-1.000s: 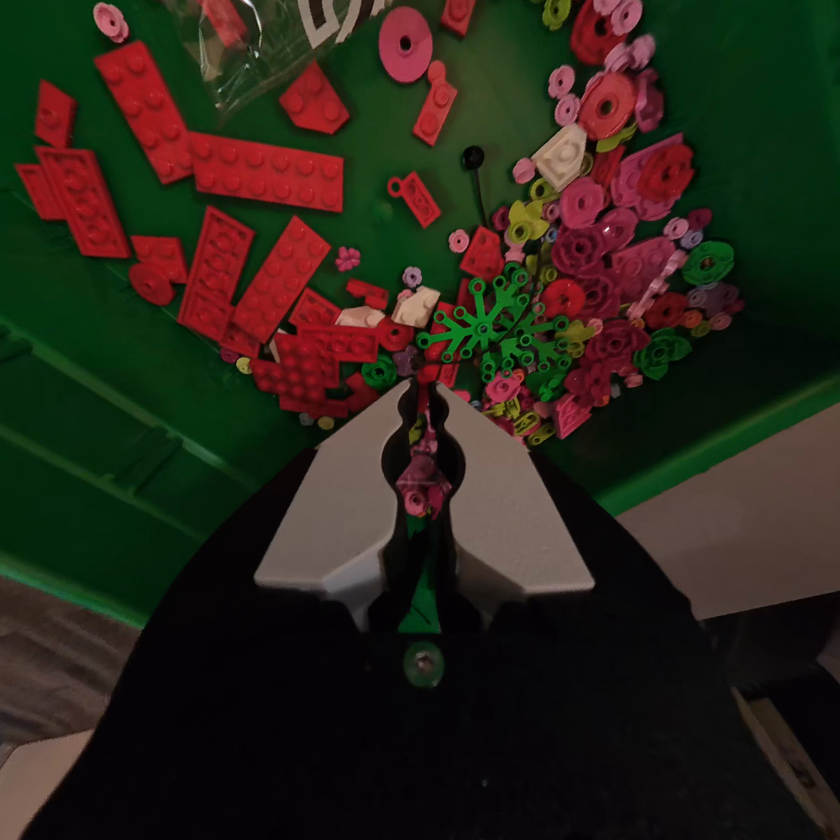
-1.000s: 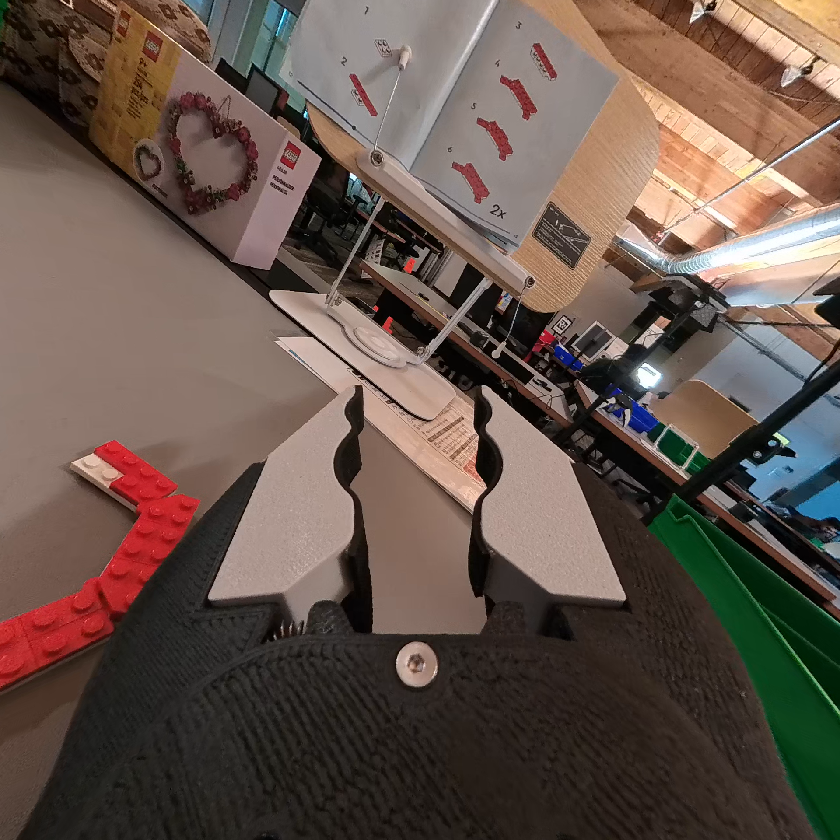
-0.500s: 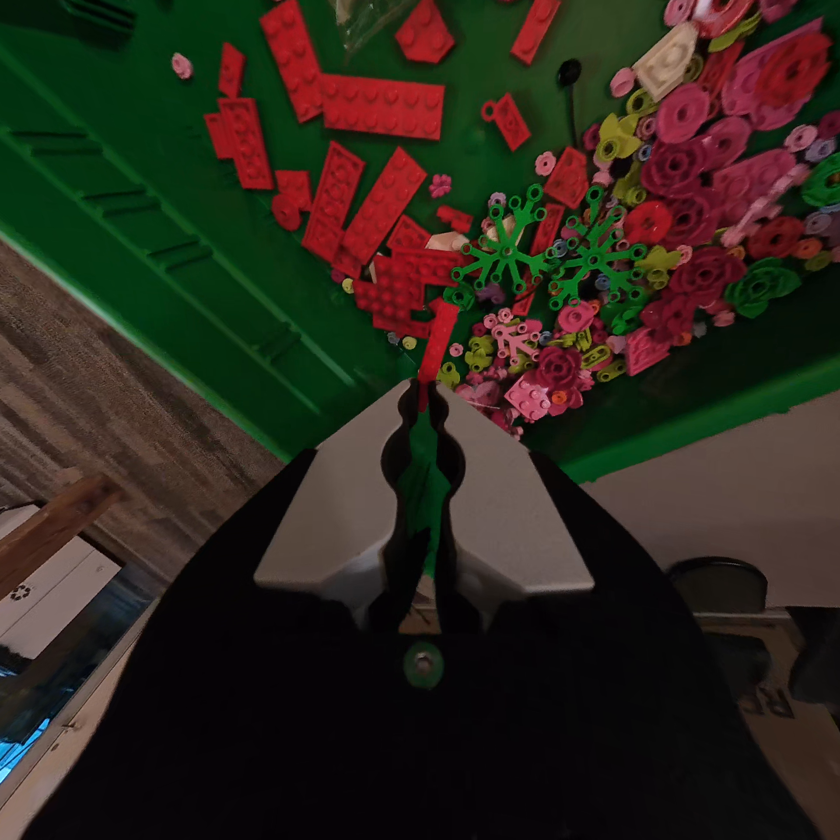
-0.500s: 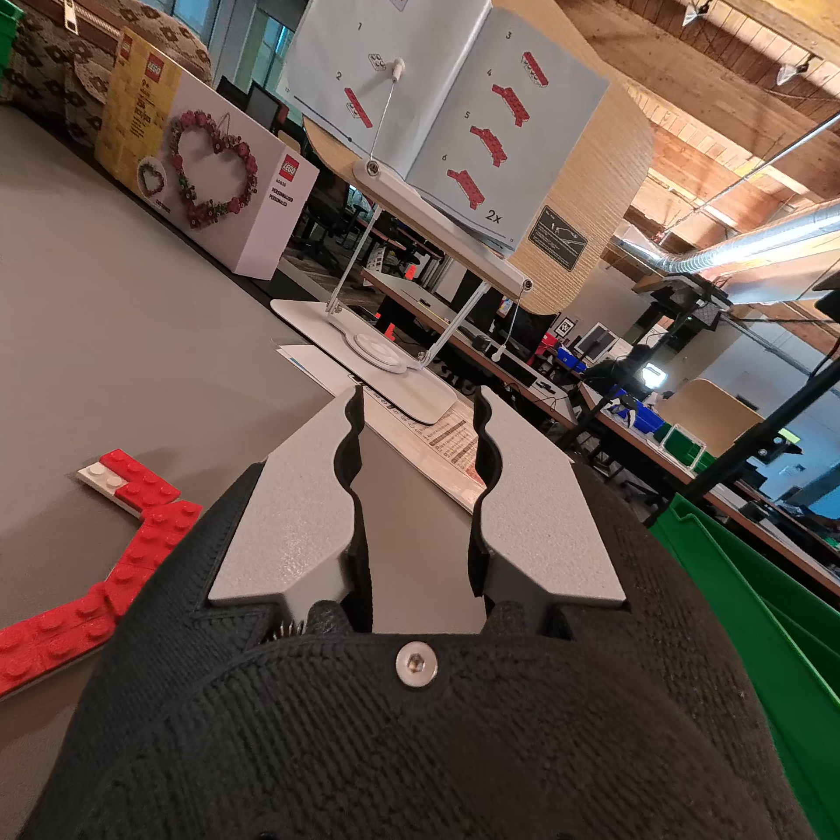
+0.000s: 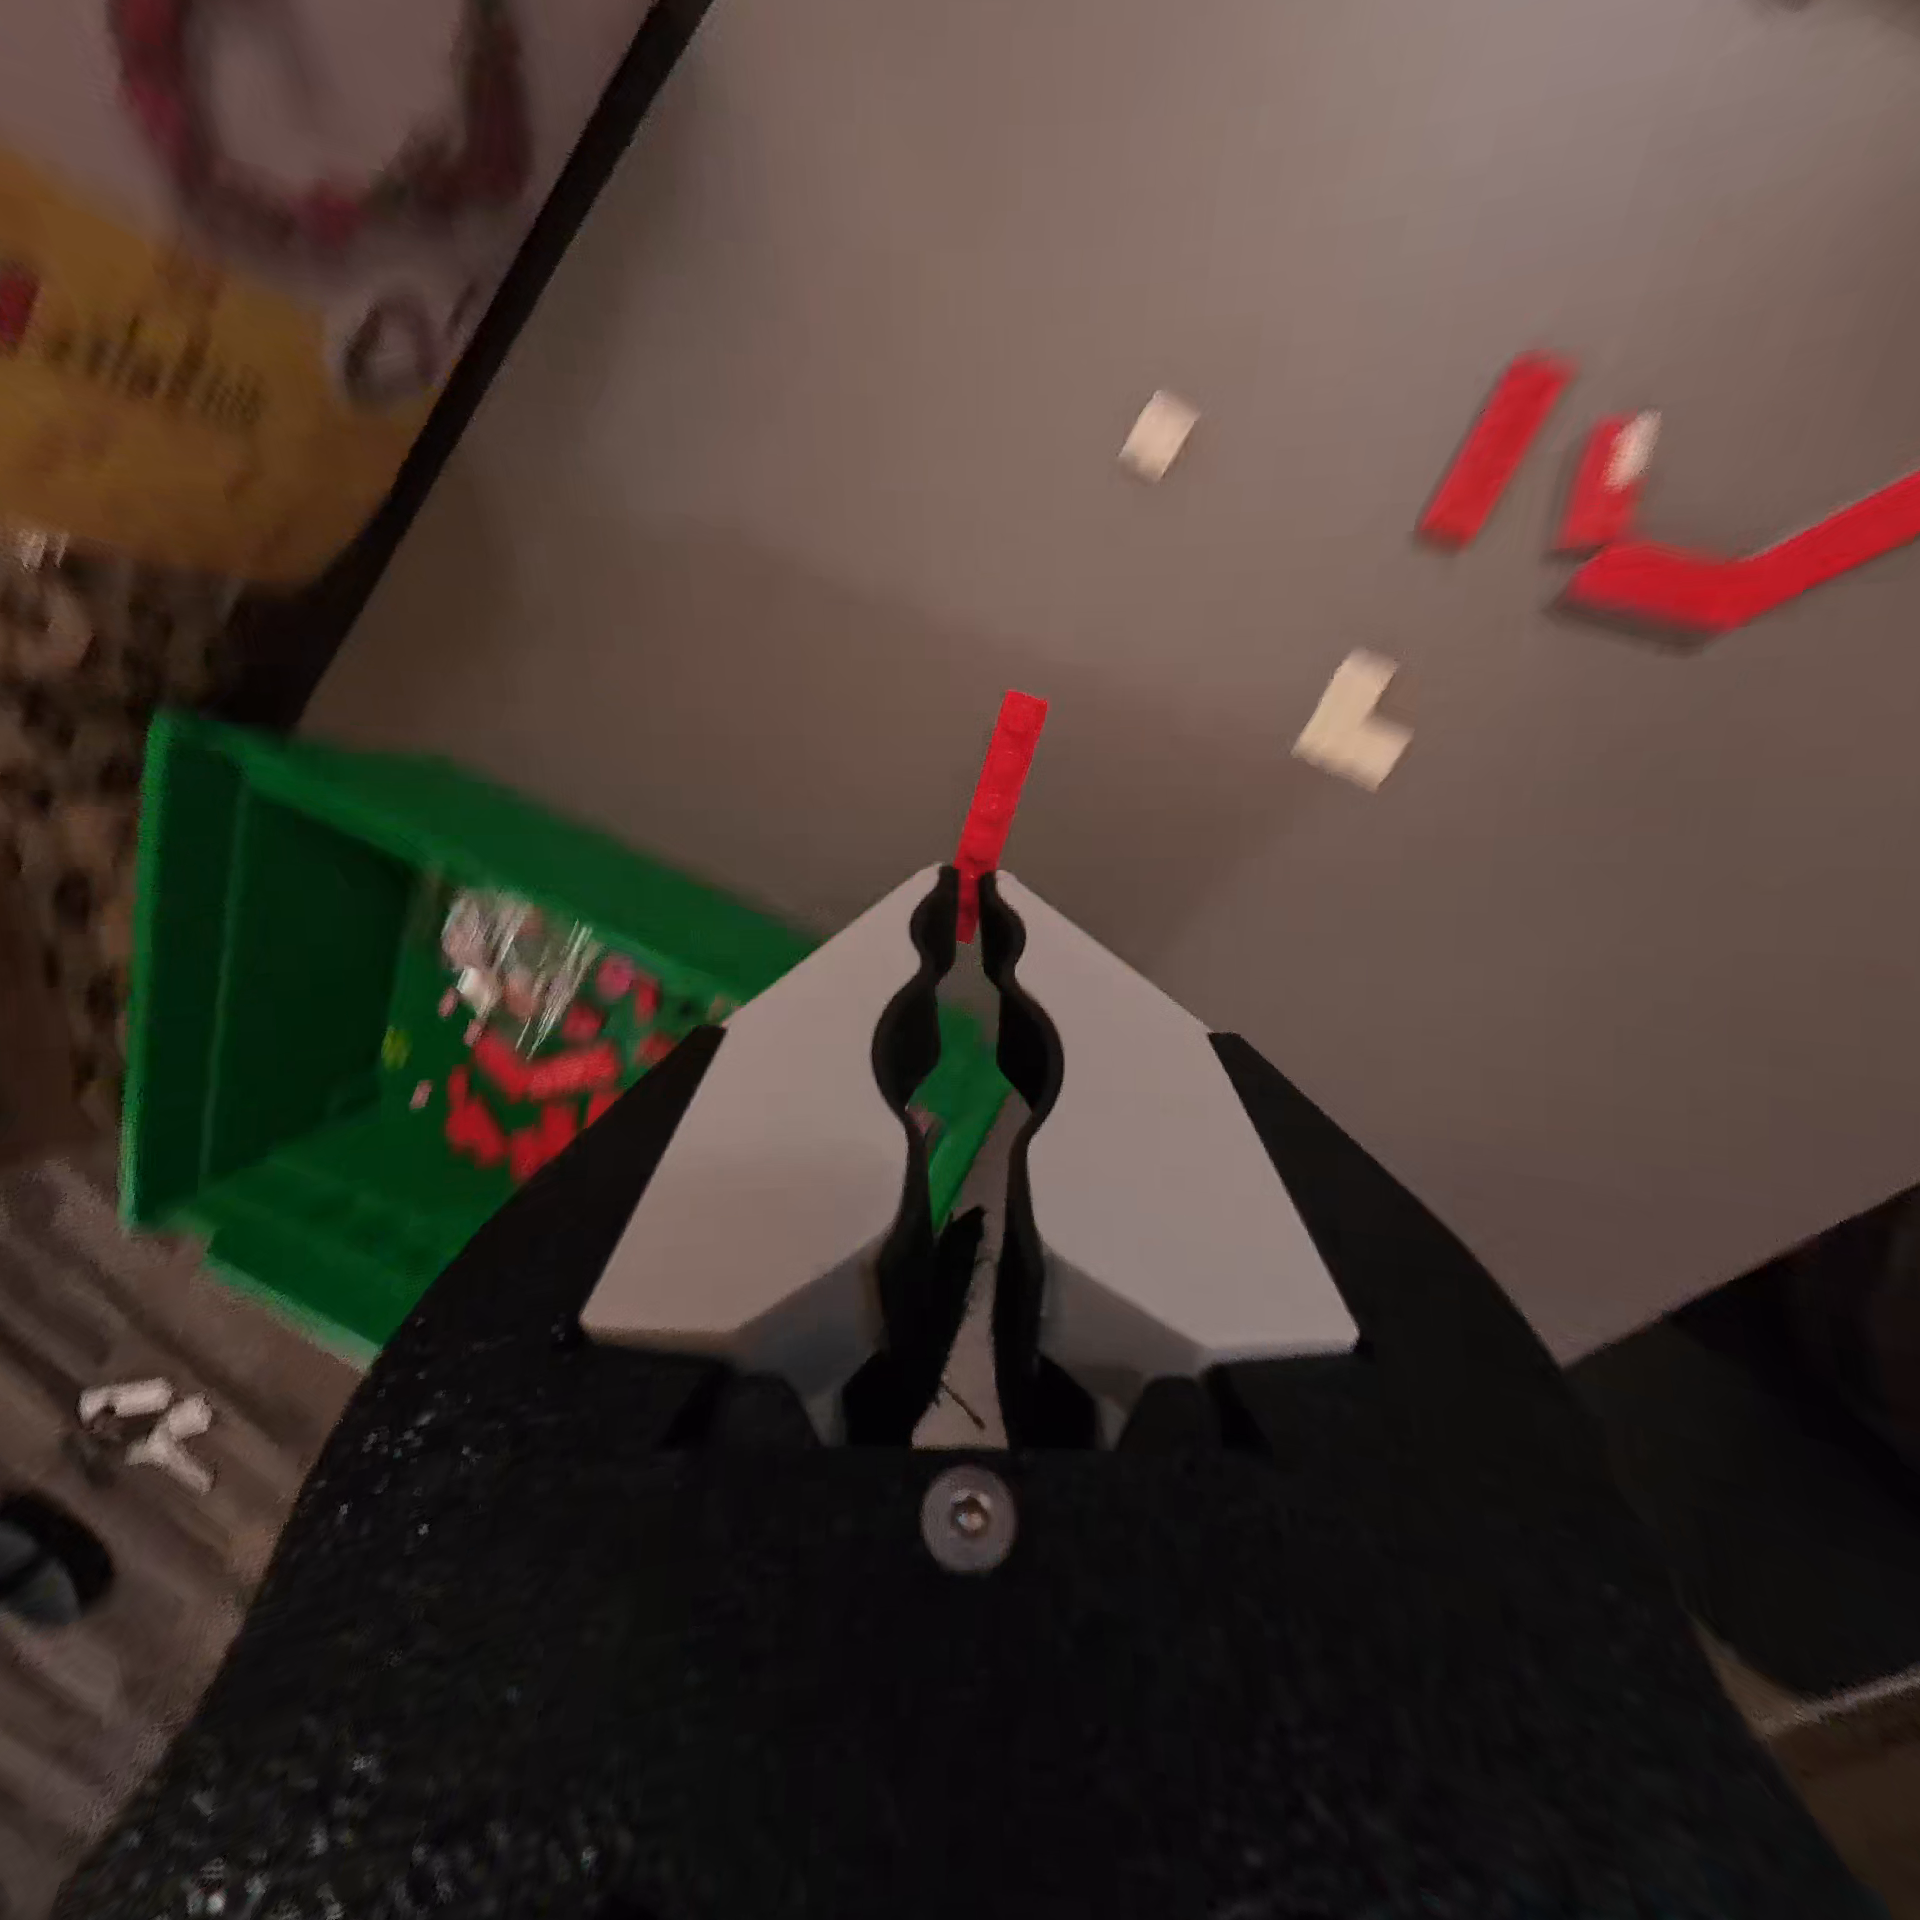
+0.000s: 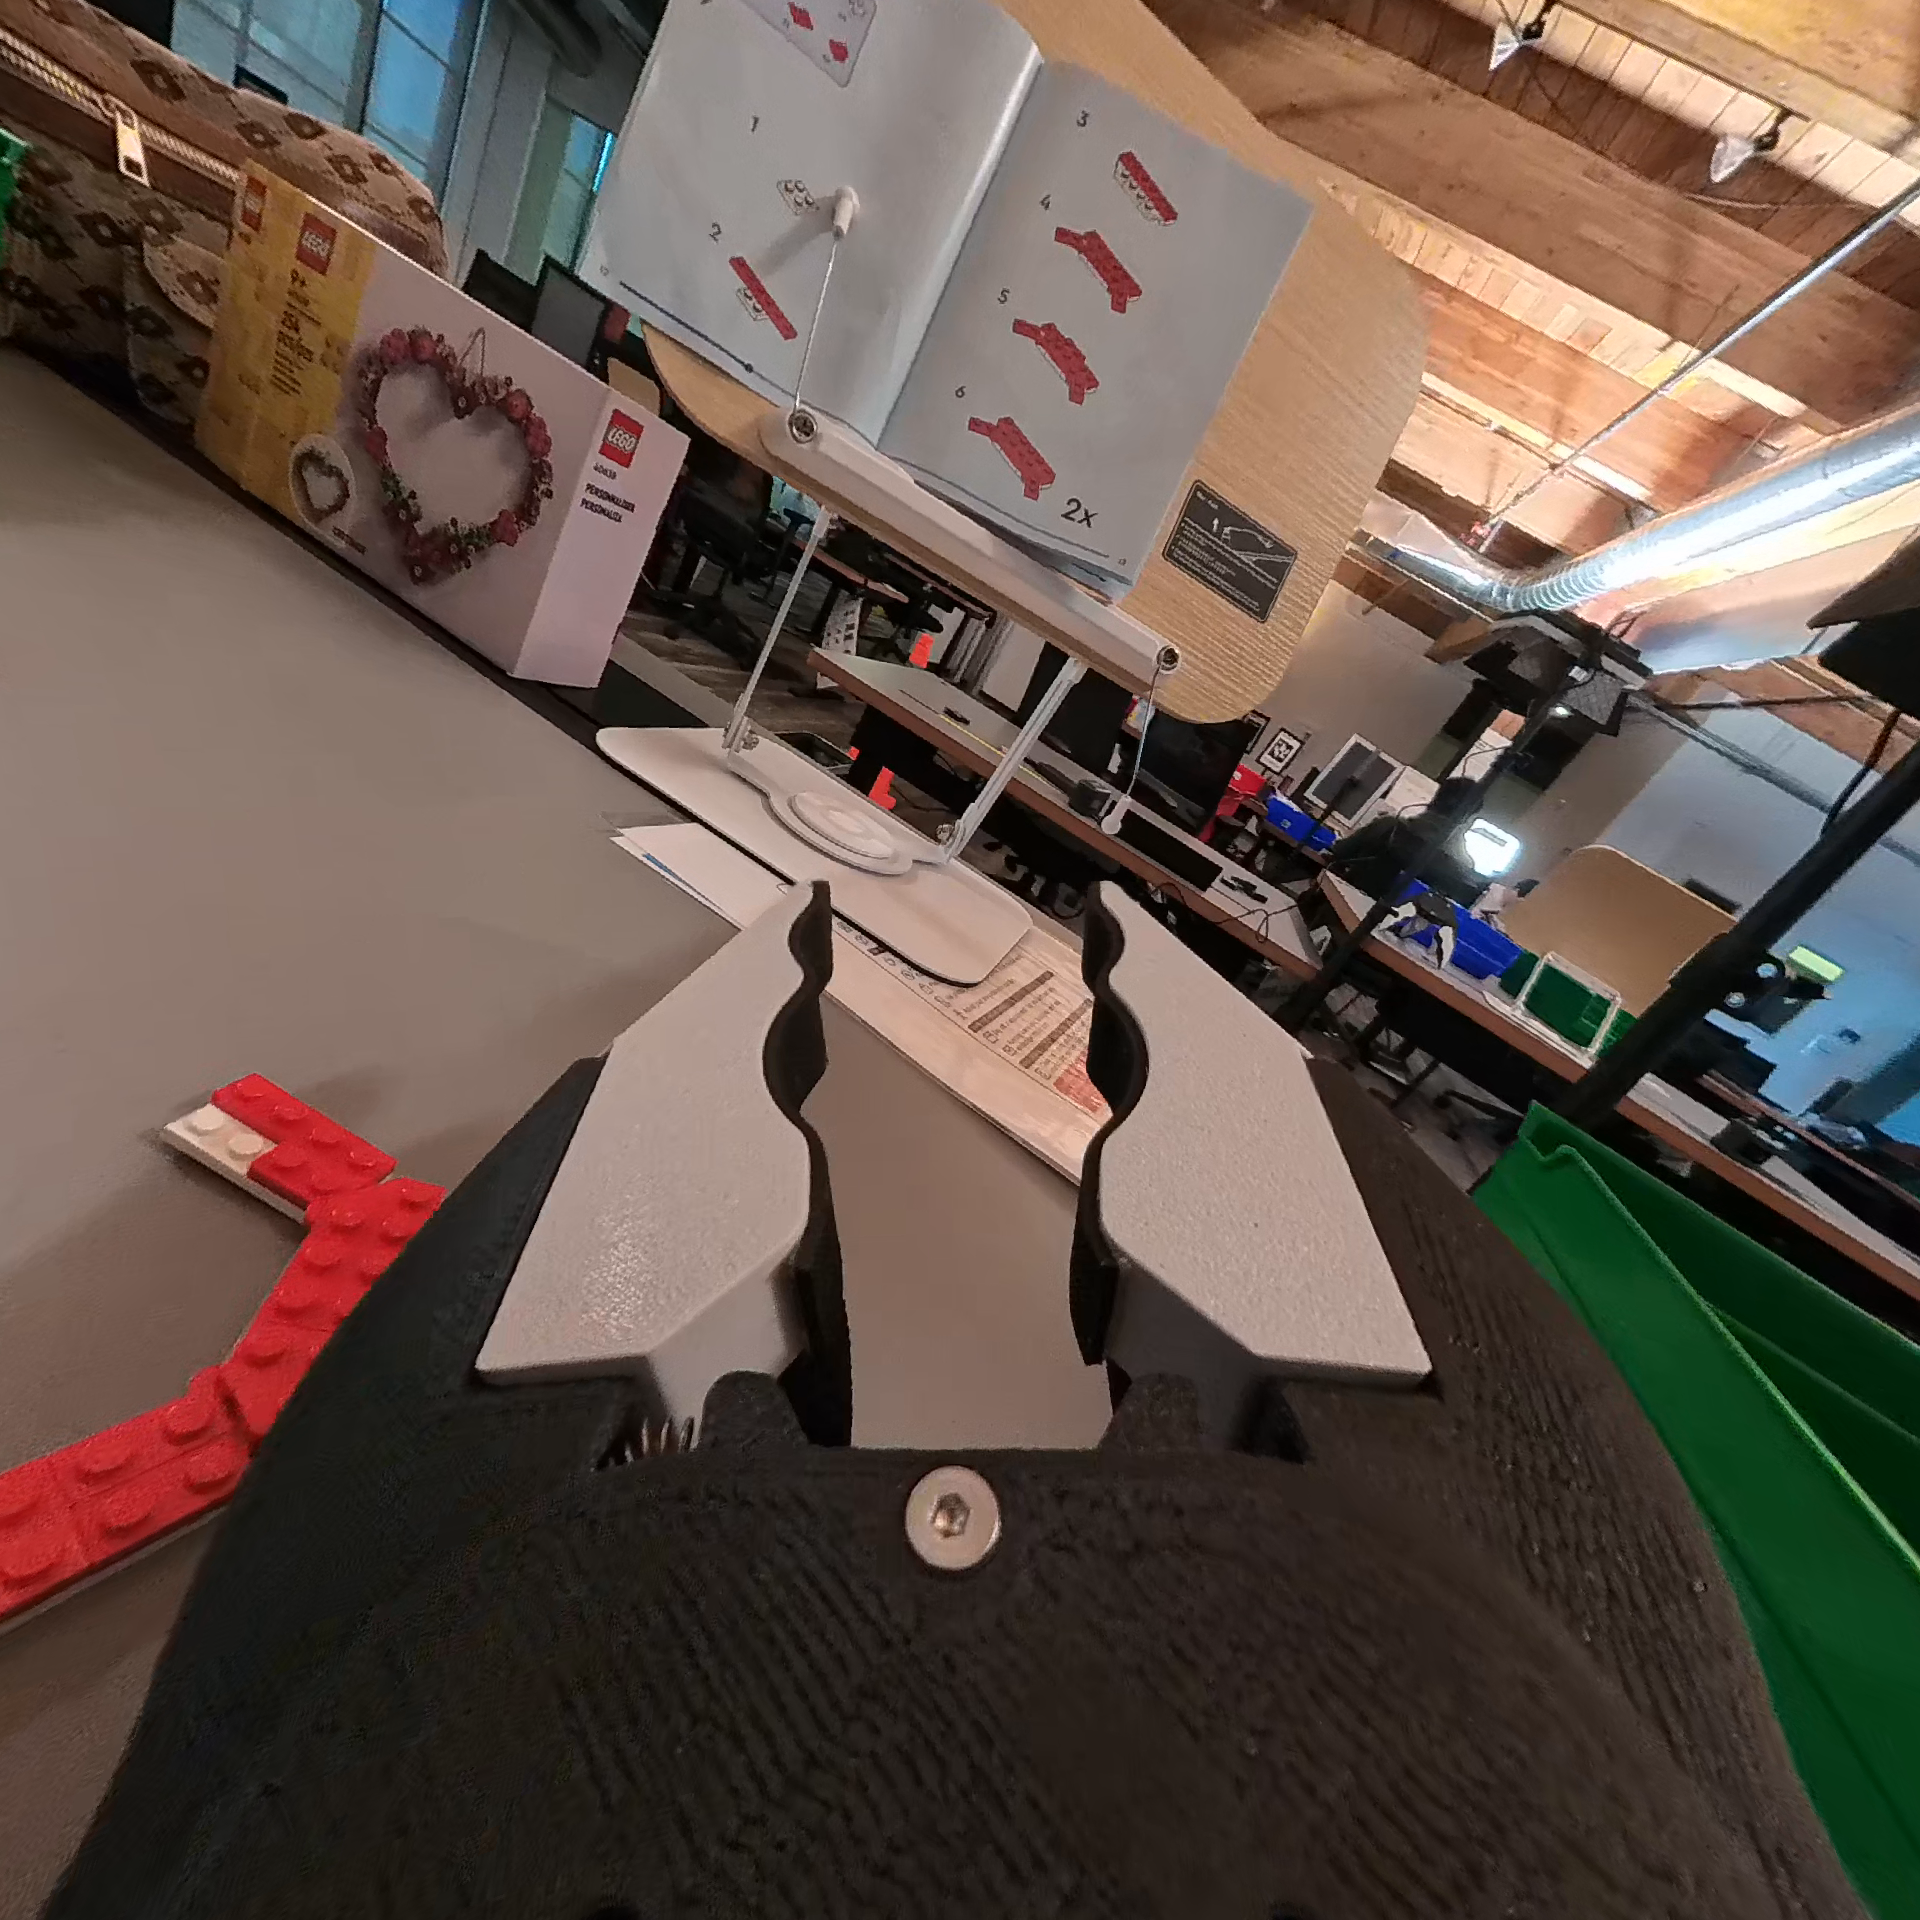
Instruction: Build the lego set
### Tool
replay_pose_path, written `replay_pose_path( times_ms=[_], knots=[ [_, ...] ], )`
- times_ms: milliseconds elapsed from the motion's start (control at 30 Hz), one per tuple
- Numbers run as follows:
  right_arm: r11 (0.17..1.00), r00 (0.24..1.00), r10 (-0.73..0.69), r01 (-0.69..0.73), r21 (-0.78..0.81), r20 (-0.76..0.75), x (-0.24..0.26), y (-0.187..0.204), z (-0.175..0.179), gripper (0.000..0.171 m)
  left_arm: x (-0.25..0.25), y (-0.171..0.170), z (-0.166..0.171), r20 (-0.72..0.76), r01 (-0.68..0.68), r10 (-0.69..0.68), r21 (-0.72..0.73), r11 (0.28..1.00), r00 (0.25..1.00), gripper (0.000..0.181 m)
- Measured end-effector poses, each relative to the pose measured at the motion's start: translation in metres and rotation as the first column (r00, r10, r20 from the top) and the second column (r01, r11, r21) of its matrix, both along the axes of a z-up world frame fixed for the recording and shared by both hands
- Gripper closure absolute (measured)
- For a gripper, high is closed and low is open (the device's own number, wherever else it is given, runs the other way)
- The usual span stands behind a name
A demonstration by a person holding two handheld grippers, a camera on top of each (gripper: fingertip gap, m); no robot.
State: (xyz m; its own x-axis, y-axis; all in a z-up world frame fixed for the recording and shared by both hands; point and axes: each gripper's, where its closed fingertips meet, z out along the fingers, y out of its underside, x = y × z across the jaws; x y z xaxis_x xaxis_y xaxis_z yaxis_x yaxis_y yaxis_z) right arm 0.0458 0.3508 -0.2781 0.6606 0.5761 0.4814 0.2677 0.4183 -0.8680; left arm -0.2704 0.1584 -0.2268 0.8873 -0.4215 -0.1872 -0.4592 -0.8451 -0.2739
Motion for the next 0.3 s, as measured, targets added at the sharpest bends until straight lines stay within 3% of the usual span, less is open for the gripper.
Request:
replay_pose_path(
  times_ms=[33, 167, 300],
  knots=[
    [1.000, 1.000, 0.007, -0.007, -0.001, -0.007, 0.000, -0.001, 0.001, 0.124, 0.024, 0.011, -0.008, 0.031, 0.025, -0.025, 0.016, 1.000, 0.999, 0.179],
    [1.000, 0.999, 0.022, -0.022, -0.009, -0.037, 0.003, -0.003, 0.004, 0.124, 0.091, 0.029, -0.068, 0.035, 0.131, -0.130, -0.048, 0.990, 0.991, 0.180],
    [0.999, 0.998, 0.027, -0.028, -0.019, -0.053, 0.003, -0.002, 0.005, 0.124, 0.133, 0.050, -0.108, 0.107, 0.124, -0.115, -0.075, 0.989, 0.988, 0.180]
  ],
)
